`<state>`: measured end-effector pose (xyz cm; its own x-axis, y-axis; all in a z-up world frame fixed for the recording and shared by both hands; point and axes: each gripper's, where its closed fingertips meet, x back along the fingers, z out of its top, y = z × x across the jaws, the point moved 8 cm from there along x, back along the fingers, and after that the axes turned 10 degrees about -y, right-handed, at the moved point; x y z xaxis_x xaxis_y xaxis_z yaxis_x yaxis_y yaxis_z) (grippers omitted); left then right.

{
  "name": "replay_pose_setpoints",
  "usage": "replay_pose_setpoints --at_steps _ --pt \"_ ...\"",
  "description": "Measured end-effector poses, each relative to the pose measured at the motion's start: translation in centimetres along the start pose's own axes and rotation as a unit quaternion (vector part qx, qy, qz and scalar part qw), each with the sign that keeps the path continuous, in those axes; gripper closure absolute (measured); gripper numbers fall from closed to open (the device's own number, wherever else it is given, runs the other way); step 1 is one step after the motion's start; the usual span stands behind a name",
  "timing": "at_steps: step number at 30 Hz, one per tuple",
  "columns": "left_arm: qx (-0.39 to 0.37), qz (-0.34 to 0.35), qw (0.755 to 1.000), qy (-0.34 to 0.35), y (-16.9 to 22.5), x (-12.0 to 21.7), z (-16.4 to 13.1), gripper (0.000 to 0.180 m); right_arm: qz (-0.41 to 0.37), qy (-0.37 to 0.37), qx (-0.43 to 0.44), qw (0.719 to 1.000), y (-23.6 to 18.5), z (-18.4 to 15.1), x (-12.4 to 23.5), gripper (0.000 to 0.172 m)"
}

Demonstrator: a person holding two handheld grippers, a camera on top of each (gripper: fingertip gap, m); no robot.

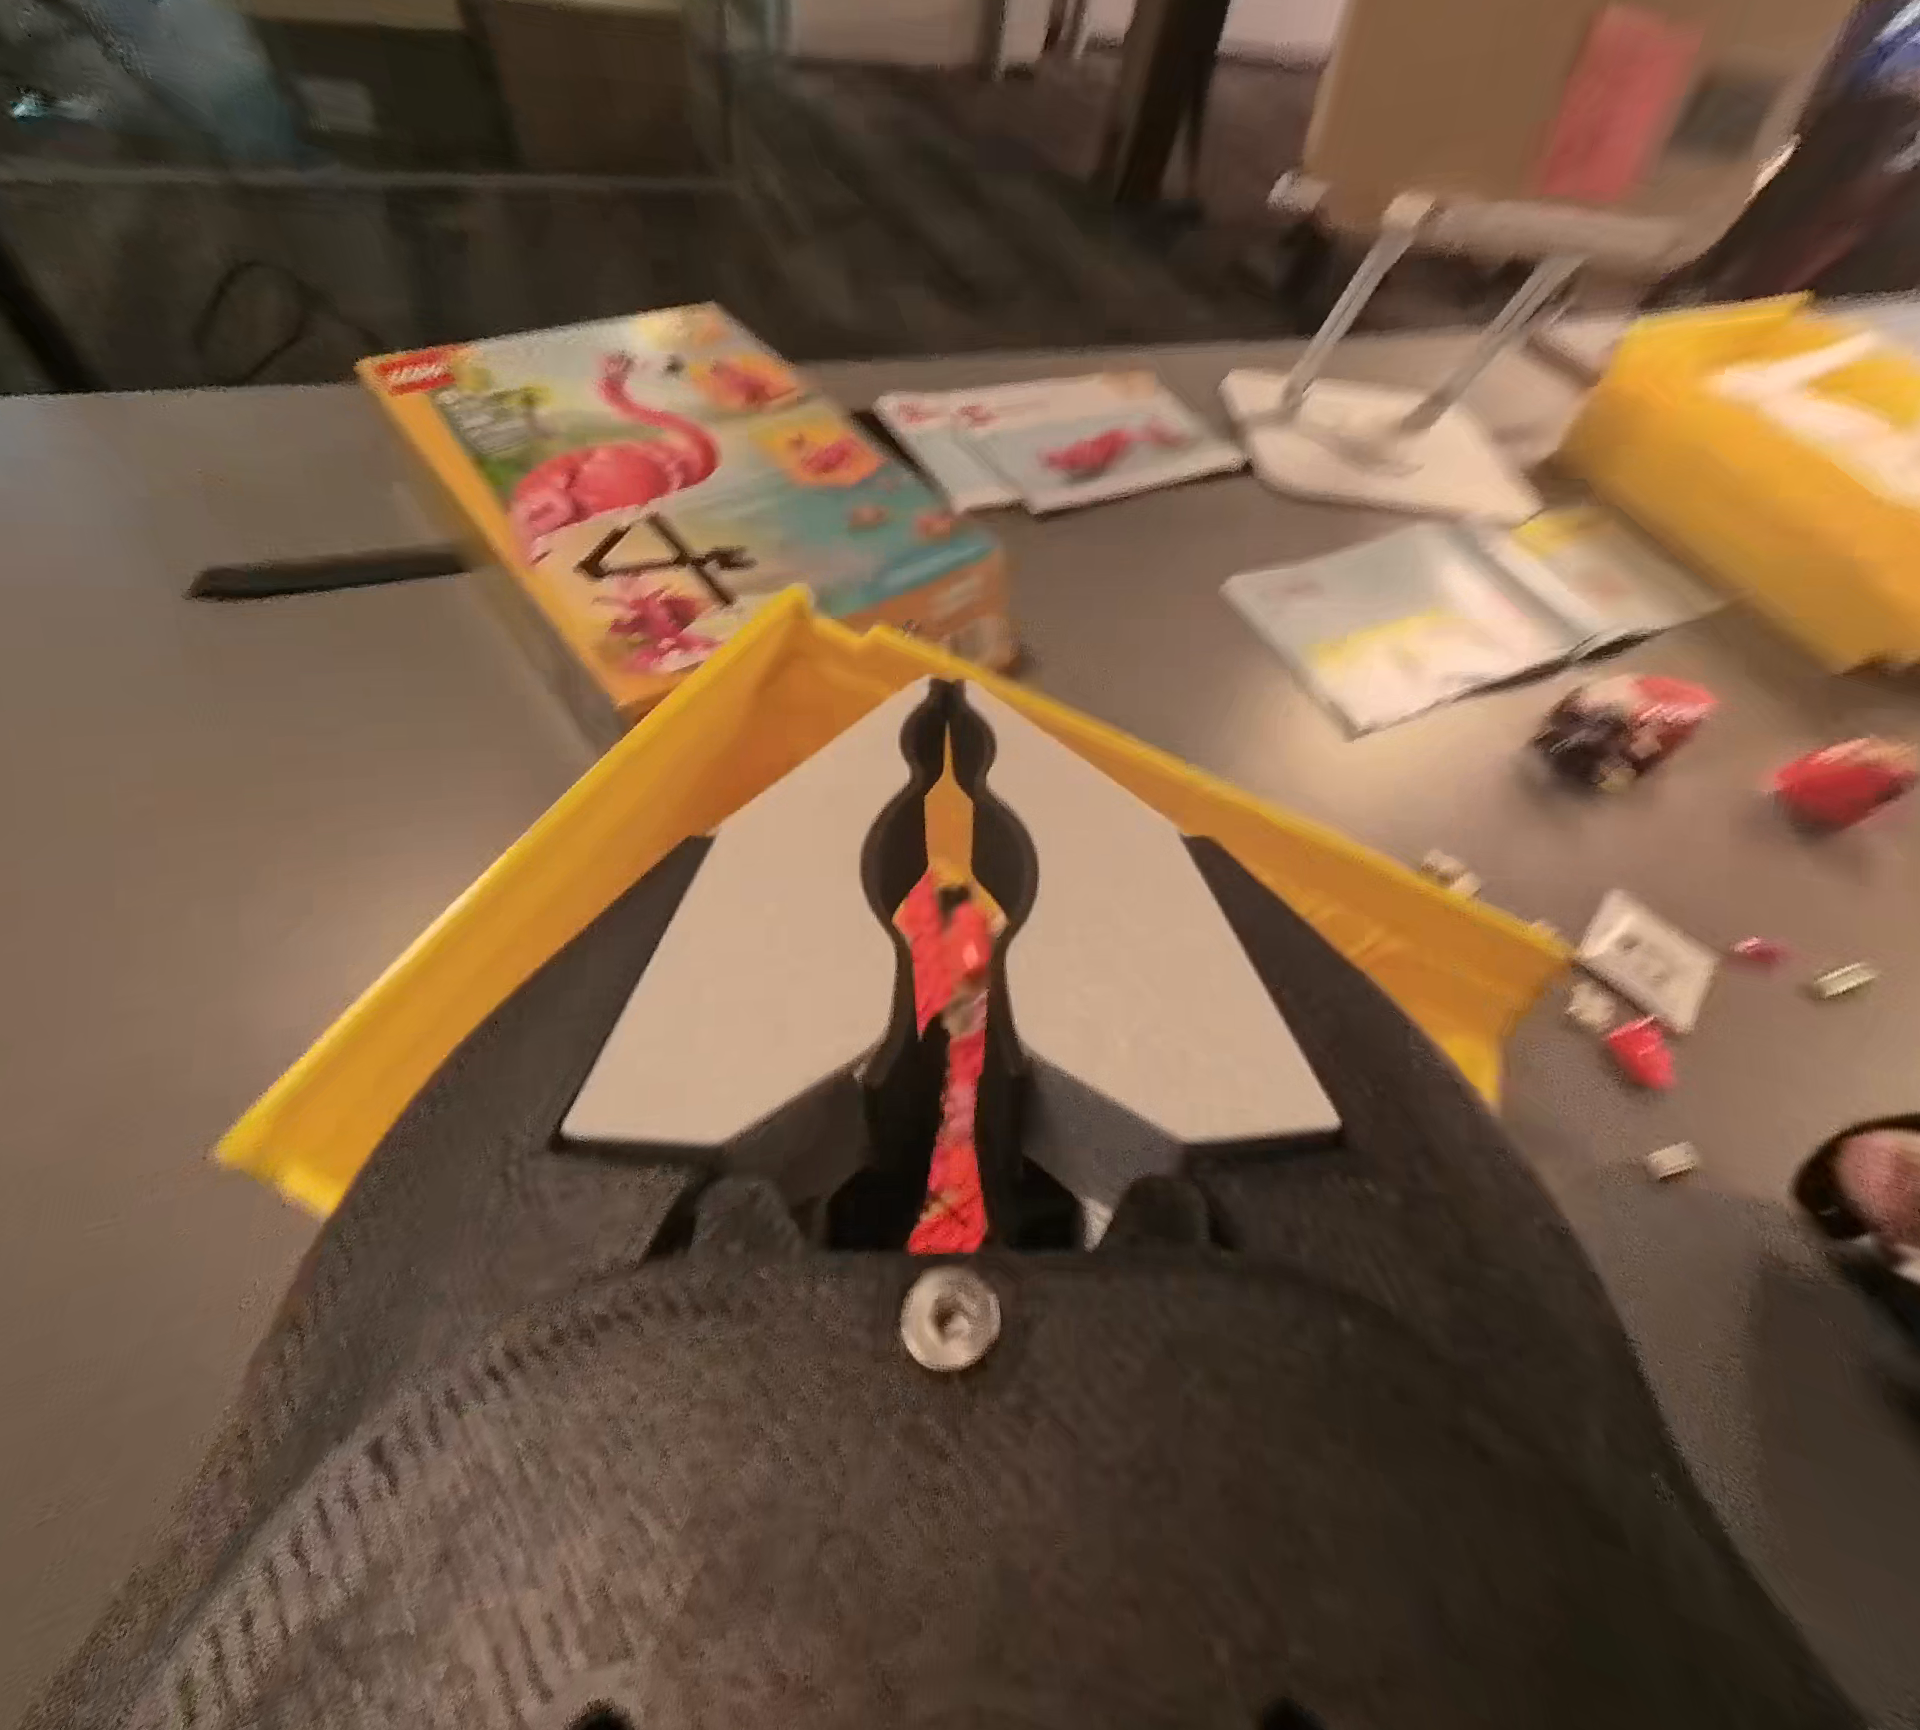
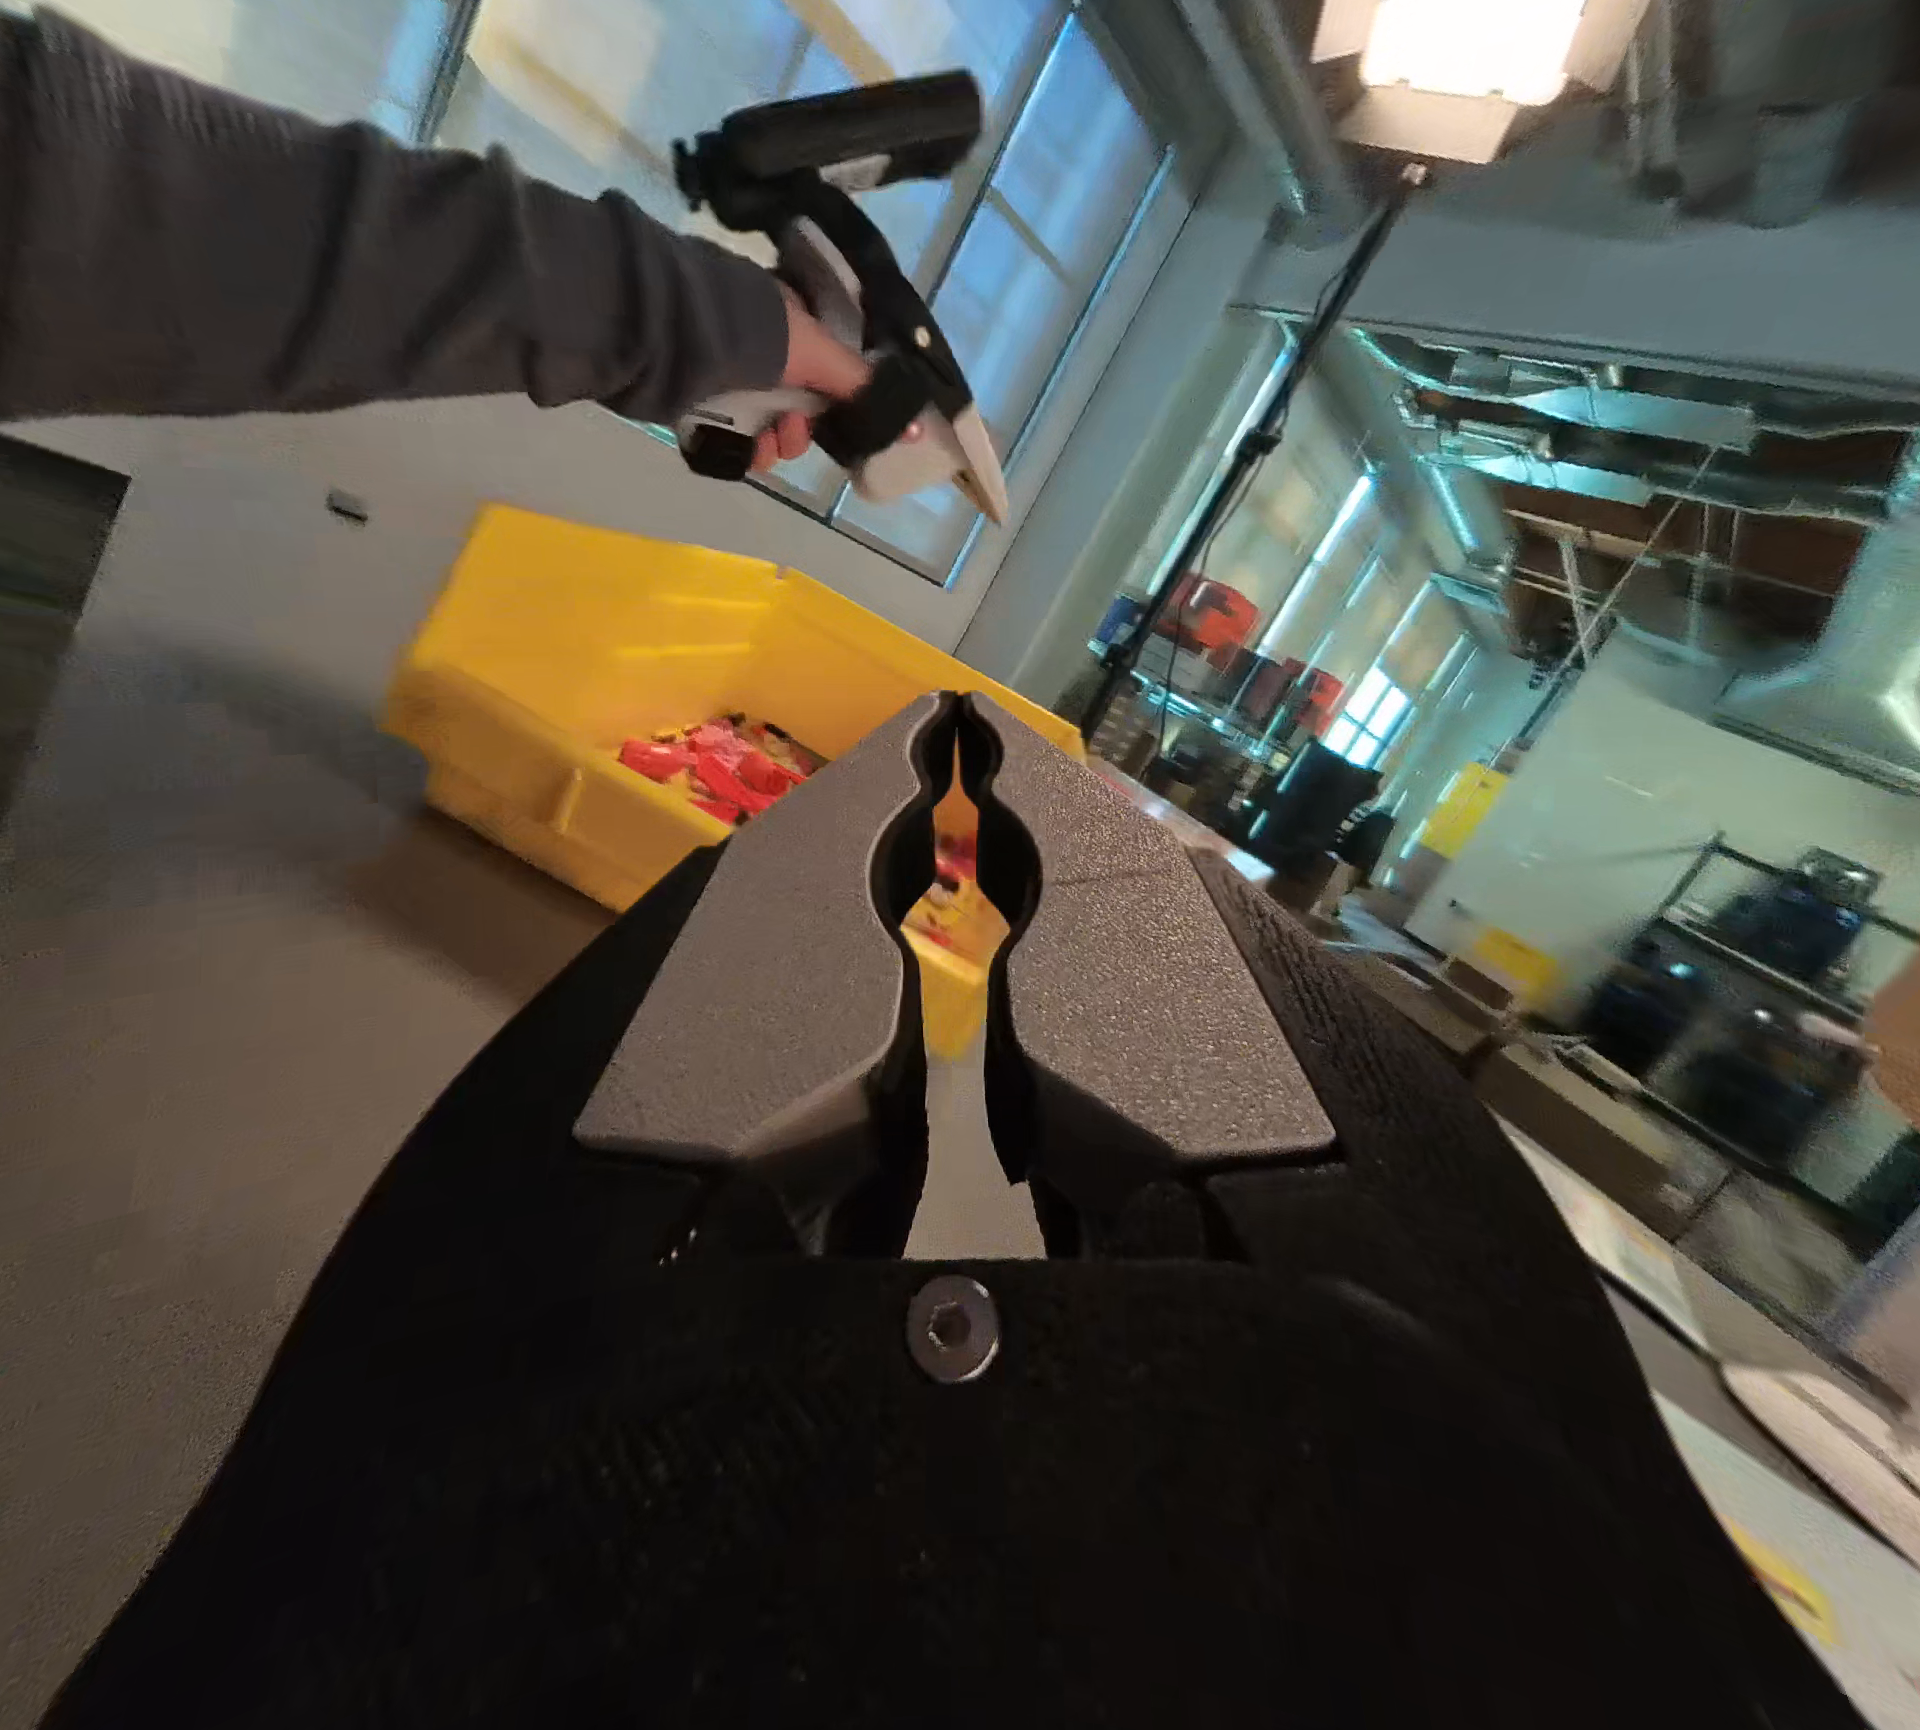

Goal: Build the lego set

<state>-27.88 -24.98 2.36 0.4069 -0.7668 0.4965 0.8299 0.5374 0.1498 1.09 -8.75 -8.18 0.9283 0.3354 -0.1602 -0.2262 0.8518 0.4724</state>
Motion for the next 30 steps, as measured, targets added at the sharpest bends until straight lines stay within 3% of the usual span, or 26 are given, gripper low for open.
replay_pose_setpoints --at_steps 2,5,7,9,15,19,21,23,30 --pt "-0.026 0.025 0.997 -0.072 -0.4 -1.0 -1.0 0.18 -0.002 0.008 -0.005 1.0 -1.1 0.6 -1.5 0.172" --pt "-0.04 0.025 0.978 -0.203 -1.1 -2.2 -2.9 0.18 0.055 0.034 -0.007 0.998 -3.2 1.4 -2.6 0.172" --pt "-0.012 0.037 0.973 -0.227 -1.7 -2.4 -3.2 0.18 0.071 0.049 0.02 0.996 -3.9 1.5 -3.1 0.172" --pt "0.029 0.043 0.963 -0.263 -2.3 -2.7 -3.6 0.165 0.072 0.062 0.014 0.995 -3.8 1.6 -3.6 0.172" --pt "0.05 0.076 0.929 -0.357 -3.0 -4.0 -4.8 0.161 0.074 0.076 -0.057 0.993 -2.5 1.5 -4.2 0.172" --pt "0.066 0.077 0.925 -0.367 -1.8 -5.3 -6.0 0.162 0.077 0.075 -0.108 0.988 -1.6 1.1 -4.5 0.172" --pt "0.072 0.107 0.91 -0.394 -1.8 -5.9 -6.9 0.165 0.077 0.066 -0.151 0.983 -1.0 0.7 -4.7 0.172" --pt "0.087 0.148 0.889 -0.424 -2.3 -6.3 -7.5 0.18 0.078 0.058 -0.192 0.977 -0.4 0.3 -4.9 0.172" --pt "0.118 0.222 0.807 -0.535 -3.3 -6.8 -8.6 0.18 0.092 0.05 -0.256 0.961 0.2 -0.3 -5.2 0.172"
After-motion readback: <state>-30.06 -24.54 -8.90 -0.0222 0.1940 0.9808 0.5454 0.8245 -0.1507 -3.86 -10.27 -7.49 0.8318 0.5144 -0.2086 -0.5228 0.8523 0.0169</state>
